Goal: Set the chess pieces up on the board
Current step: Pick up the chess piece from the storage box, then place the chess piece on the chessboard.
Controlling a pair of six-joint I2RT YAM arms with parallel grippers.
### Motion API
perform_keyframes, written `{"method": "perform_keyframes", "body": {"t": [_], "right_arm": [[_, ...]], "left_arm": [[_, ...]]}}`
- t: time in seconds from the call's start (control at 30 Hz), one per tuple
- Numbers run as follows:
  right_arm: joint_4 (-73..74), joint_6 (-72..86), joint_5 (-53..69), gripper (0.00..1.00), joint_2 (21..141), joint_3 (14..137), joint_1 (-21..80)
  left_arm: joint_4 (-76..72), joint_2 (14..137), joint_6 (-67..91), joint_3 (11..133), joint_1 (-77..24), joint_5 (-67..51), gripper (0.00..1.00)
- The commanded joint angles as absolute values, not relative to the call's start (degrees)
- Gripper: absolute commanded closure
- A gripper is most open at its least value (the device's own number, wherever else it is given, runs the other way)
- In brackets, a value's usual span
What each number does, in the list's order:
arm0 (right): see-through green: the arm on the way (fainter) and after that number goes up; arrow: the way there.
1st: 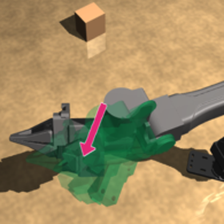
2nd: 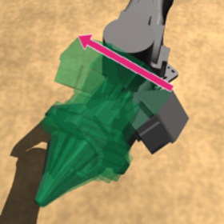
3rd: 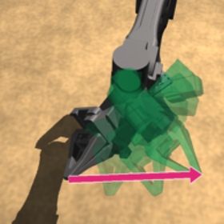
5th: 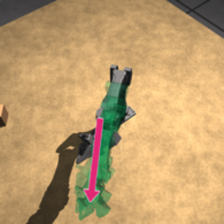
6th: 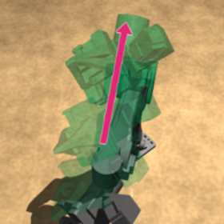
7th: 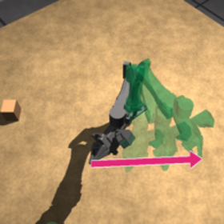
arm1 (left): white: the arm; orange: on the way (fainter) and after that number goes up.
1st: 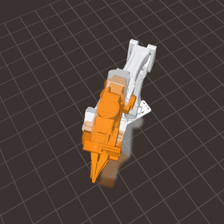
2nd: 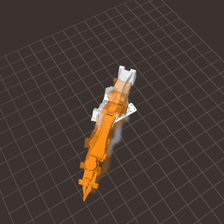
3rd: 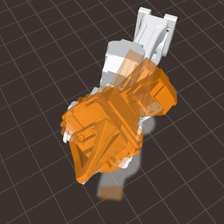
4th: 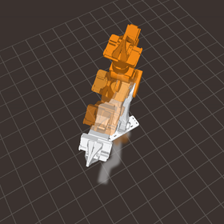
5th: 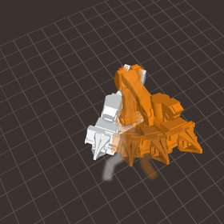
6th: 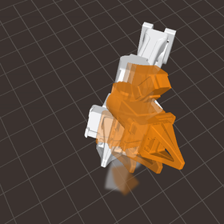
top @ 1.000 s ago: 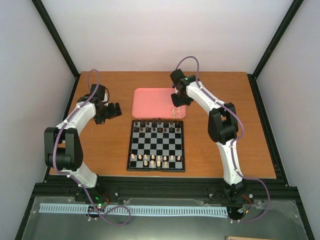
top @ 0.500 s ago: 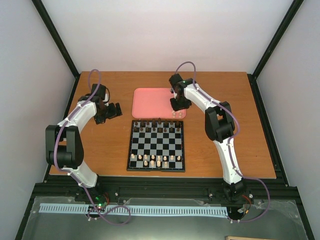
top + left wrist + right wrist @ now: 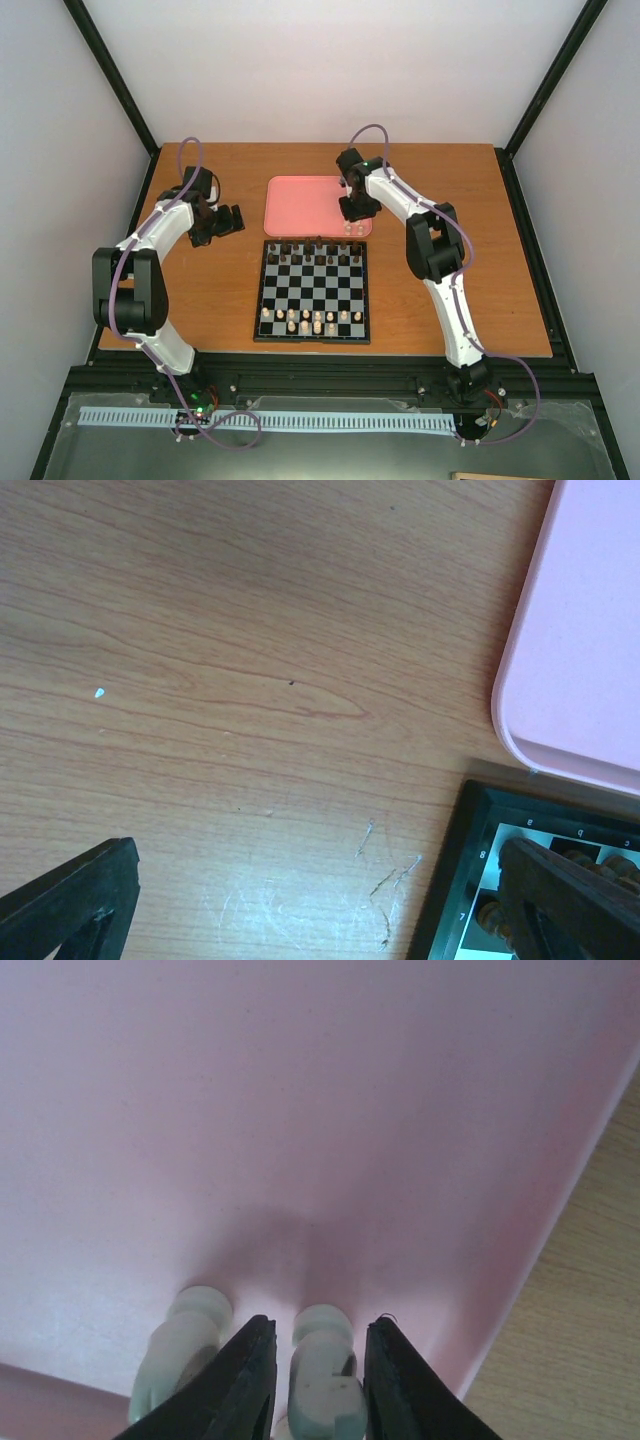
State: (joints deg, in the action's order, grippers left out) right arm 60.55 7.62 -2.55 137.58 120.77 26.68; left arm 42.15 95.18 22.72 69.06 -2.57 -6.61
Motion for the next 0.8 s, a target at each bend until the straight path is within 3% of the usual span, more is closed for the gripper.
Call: {"method": "perform_keyframes", "body": {"t": [0.0, 0.27, 0.53, 0.77], "right_arm": [[61.41, 7.3, -3.43, 0.78, 138.82, 123.06, 26.1], [61.51, 7.23, -6.28, 0.87, 135.86, 123.43, 26.1], [63.82, 7.27, -7.4, 0.87, 128.83, 126.89, 27.38], [66.18, 8.87, -4.95, 0.87, 121.58, 127.06, 36.22]], "left_arm": [[43.08, 95.32, 21.69, 71.43, -2.69, -6.2, 0.0], [43.27, 94.65, 21.84, 71.68, -2.69, -6.27, 0.0], [44.06, 93.08, 22.29, 71.37, -2.64, -5.59, 0.0], [44.68, 92.25, 22.62, 71.06, -2.66, -6.12, 0.0]]}}
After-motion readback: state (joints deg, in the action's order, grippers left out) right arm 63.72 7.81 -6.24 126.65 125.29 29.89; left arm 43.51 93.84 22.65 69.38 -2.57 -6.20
